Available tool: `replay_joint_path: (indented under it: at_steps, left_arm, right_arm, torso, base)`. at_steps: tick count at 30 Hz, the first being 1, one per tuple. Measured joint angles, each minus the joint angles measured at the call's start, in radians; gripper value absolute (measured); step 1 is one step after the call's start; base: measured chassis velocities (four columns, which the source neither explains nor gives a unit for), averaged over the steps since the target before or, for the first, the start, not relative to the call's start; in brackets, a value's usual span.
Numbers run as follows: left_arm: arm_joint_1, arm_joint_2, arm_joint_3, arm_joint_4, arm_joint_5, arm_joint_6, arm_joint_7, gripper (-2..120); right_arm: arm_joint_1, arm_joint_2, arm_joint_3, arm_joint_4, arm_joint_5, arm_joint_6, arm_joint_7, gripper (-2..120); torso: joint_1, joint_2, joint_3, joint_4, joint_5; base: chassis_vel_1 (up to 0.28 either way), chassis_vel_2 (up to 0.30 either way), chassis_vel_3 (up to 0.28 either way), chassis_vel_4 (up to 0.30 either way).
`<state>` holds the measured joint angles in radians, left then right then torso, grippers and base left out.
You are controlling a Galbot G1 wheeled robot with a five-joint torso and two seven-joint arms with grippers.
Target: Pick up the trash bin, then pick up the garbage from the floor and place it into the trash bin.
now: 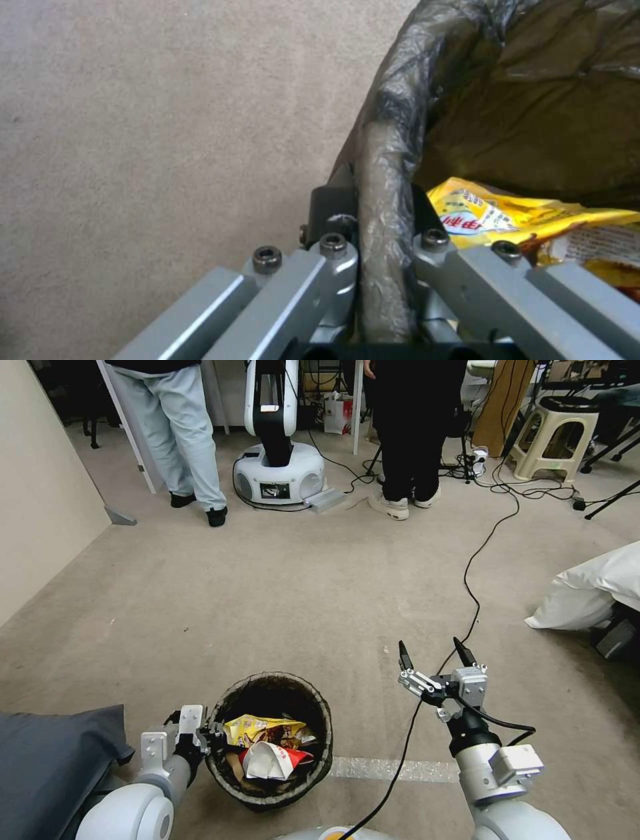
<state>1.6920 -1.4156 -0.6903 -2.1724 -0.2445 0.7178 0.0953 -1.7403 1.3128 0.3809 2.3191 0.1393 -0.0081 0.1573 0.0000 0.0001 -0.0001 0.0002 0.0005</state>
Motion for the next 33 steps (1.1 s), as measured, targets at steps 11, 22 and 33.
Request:
replay_joint_path:
  at_steps: [11, 22, 33]
  left_arm:
    - [-0.022, -0.002, 0.008, 0.035, 0.0, 0.001, 0.002, 27]
    - [-0.029, -0.003, 0.011, -0.003, 0.004, 0.0, 0.001, 70]
    - [-0.028, 0.003, -0.001, -0.037, 0.002, 0.002, 0.001, 99]
  right_arm:
    - [-0.001, 0.0, -0.003, -0.001, 0.0, 0.003, 0.0, 100]
    - [-0.001, -0.001, -0.003, -0.01, 0.0, 0.003, 0.002, 100]
    - [0.002, -0.001, -0.006, -0.011, 0.0, 0.001, 0.003, 100]
  torso:
    - [0.0, 0.0, 0.0, -0.0006, -0.0012]
    - [0.0, 0.0, 0.0, -0.0002, -0.0005]
    - [0.0, 0.0, 0.0, -0.0002, -0.0005]
  base:
    - [0.0, 0.0, 0.0, 0.0]
    - [0.0, 0.0, 0.0, 0.0]
    - [0.0, 0.0, 0.0, 0.0]
